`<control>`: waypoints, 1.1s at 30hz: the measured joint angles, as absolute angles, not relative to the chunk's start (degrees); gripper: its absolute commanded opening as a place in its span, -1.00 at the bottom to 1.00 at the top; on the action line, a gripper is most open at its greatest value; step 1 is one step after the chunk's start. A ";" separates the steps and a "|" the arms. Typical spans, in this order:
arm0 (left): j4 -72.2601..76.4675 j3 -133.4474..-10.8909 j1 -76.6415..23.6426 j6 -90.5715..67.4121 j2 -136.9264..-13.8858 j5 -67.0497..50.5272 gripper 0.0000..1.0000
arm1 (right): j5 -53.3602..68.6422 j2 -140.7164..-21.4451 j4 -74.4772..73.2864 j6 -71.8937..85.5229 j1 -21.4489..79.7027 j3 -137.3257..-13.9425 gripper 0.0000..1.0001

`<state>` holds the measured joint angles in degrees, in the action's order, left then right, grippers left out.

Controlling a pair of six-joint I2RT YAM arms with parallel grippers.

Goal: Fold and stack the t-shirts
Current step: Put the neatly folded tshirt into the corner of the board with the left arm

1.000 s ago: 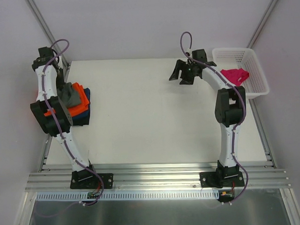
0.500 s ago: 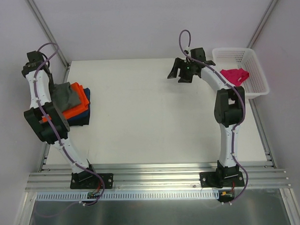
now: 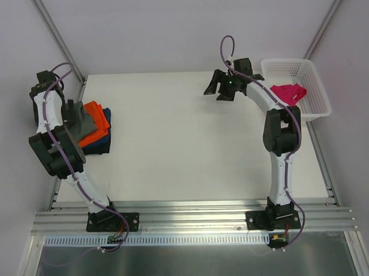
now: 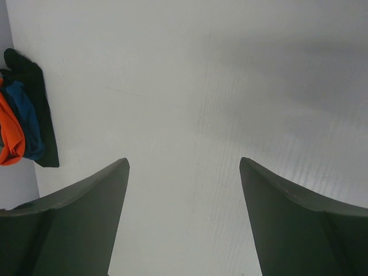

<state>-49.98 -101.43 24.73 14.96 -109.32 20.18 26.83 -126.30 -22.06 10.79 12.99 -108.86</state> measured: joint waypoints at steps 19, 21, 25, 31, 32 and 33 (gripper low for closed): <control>-45.39 -101.80 5.26 18.35 -98.65 25.50 0.98 | 27.24 -126.28 -21.69 12.01 10.46 -107.92 0.64; -45.65 -101.71 5.80 17.61 -99.79 25.32 0.98 | 27.22 -126.26 -21.69 11.99 10.46 -107.59 0.64; -46.48 -102.37 6.83 16.69 -104.47 23.99 0.86 | 27.29 -125.54 -21.56 12.03 10.33 -106.21 0.64; -47.46 -105.86 6.81 15.73 -111.39 21.02 0.79 | 29.26 -123.70 -20.60 14.39 8.97 -102.61 0.64; -47.44 -106.59 6.79 15.68 -112.16 20.73 0.78 | 29.69 -123.59 -20.25 15.00 8.49 -102.04 0.64; -47.46 -107.28 6.74 15.68 -112.84 20.36 0.76 | 30.15 -123.57 -19.81 15.57 8.03 -101.51 0.64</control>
